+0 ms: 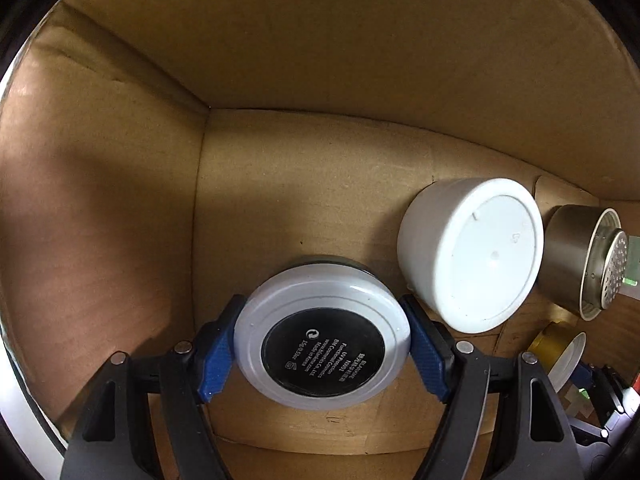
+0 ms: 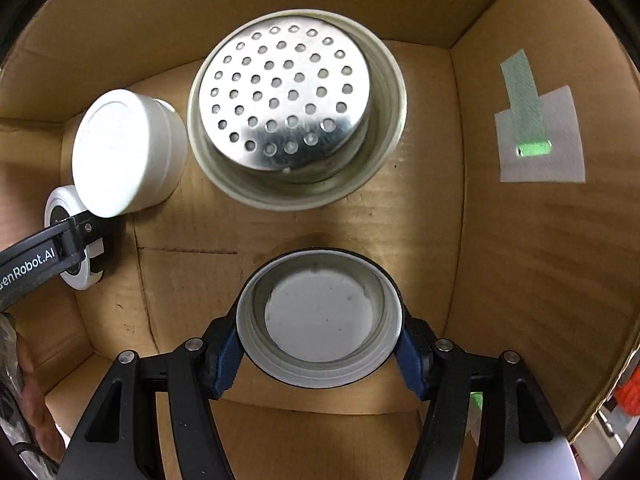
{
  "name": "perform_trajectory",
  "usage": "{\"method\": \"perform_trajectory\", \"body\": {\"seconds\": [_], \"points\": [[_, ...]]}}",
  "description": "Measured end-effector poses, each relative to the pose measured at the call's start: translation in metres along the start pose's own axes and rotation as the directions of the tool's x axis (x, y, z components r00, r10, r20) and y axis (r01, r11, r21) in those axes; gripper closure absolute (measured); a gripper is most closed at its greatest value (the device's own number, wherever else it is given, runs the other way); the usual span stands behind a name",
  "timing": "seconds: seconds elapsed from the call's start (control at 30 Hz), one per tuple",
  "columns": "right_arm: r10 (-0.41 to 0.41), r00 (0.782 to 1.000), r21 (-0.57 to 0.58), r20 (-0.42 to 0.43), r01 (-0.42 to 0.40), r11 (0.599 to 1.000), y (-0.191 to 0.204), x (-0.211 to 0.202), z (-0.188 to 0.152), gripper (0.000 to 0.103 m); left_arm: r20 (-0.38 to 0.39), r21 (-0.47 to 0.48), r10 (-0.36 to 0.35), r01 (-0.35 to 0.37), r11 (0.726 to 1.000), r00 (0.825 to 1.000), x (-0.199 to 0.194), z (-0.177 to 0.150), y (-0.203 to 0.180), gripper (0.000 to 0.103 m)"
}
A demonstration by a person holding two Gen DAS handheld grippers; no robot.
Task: Organize rigid objects
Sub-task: 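Open the left tool releasing the round lid while the right tool releases the tin lid, then move both tools back over the remaining items on the table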
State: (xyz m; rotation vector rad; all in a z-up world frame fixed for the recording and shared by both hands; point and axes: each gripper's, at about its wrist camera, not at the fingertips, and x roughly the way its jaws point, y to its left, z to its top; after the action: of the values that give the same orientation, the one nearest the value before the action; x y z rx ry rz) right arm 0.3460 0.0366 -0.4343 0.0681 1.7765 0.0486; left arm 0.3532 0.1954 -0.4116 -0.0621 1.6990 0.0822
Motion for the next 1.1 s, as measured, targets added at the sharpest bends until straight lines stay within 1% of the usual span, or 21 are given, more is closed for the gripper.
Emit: {"method": "perform_trajectory", "body": {"seconds": [0.07,0.13,0.23,0.33,0.4,0.43,0.47,0.5,0.53,0.63,0.67,0.7,0.87,0.93,1.0,1.03,1.1], "points": [[-0.002,1.0,-0.003,-0.003,0.002,1.0,0.002,0.0,0.004,0.036,-0.01,-0.009,-0.018,0.018,1.0,1.0,-0.001,-0.001,0.001,0.028],[0.002,1.0,0.001,-0.011,-0.002,1.0,0.003,0.001,0.005,0.036,-0.027,-0.024,-0.042,0.041,0.999,0.999,-0.004,0.009,0.002,0.028],[0.016,0.999,0.008,-0.029,-0.016,1.0,0.0,0.003,0.007,0.036,-0.042,-0.032,-0.061,0.06,0.998,0.997,-0.011,0.011,0.002,0.028],[0.02,0.999,0.002,-0.031,-0.02,1.0,0.001,0.001,0.004,0.033,-0.043,-0.024,-0.077,0.076,0.997,0.996,-0.021,0.009,0.001,0.023],[0.026,0.999,-0.004,-0.028,-0.026,1.0,0.004,-0.004,0.0,0.029,-0.046,-0.019,-0.093,0.092,0.996,0.995,-0.028,0.006,-0.001,0.016],[0.027,0.999,-0.008,-0.023,-0.027,1.0,0.005,-0.006,-0.002,0.028,-0.04,-0.017,-0.094,0.093,0.995,0.995,-0.034,0.003,-0.002,0.015],[0.029,0.999,-0.013,-0.018,-0.029,0.999,0.006,-0.01,-0.003,0.026,-0.033,-0.014,-0.089,0.088,0.996,0.996,-0.038,0.001,-0.002,0.01],[0.03,0.999,-0.017,-0.012,-0.03,0.999,0.006,-0.012,-0.008,0.025,-0.022,-0.01,-0.08,0.08,0.997,0.997,-0.044,-0.003,-0.003,0.002],[0.033,0.999,-0.021,-0.007,-0.033,0.999,0.007,-0.016,-0.011,0.023,-0.01,-0.007,-0.072,0.072,0.997,0.997,-0.05,-0.006,-0.005,0.0],[0.05,0.999,-0.035,0.011,-0.049,0.998,0.011,-0.028,-0.021,0.016,0.026,-0.006,-0.061,0.061,0.998,0.998,-0.066,-0.016,-0.007,0.0],[0.062,0.998,-0.04,0.013,-0.061,0.997,0.012,-0.031,-0.023,0.011,0.037,-0.003,-0.061,0.061,0.998,0.997,-0.072,-0.021,-0.008,0.0],[0.063,0.998,-0.041,0.017,-0.063,0.997,0.012,-0.035,-0.026,0.0,0.048,-0.002,-0.06,0.06,0.998,0.997,-0.078,-0.028,-0.009,0.0],[0.064,0.996,-0.047,0.068,-0.061,0.997,0.012,-0.054,-0.042,0.0,0.104,0.004,-0.085,0.085,0.996,0.991,-0.106,-0.056,-0.005,0.0],[0.062,0.994,-0.058,0.09,-0.057,0.997,0.011,-0.065,-0.047,0.0,0.138,0.011,-0.091,0.09,0.996,0.986,-0.121,-0.065,-0.006,0.0],[0.064,0.991,-0.07,0.114,-0.057,0.996,0.009,-0.073,-0.061,0.0,0.155,0.012,-0.089,0.088,0.996,0.984,-0.13,-0.073,-0.005,0.0],[0.063,0.991,-0.072,0.121,-0.054,0.996,0.02,-0.077,-0.067,0.0,0.161,0.01,-0.085,0.085,0.996,0.983,-0.134,-0.076,-0.004,0.0],[0.067,0.988,-0.083,0.14,-0.055,0.995,0.02,-0.086,-0.077,0.0,0.184,0.005,-0.078,0.079,0.997,0.98,-0.134,-0.089,-0.003,0.0]]}}
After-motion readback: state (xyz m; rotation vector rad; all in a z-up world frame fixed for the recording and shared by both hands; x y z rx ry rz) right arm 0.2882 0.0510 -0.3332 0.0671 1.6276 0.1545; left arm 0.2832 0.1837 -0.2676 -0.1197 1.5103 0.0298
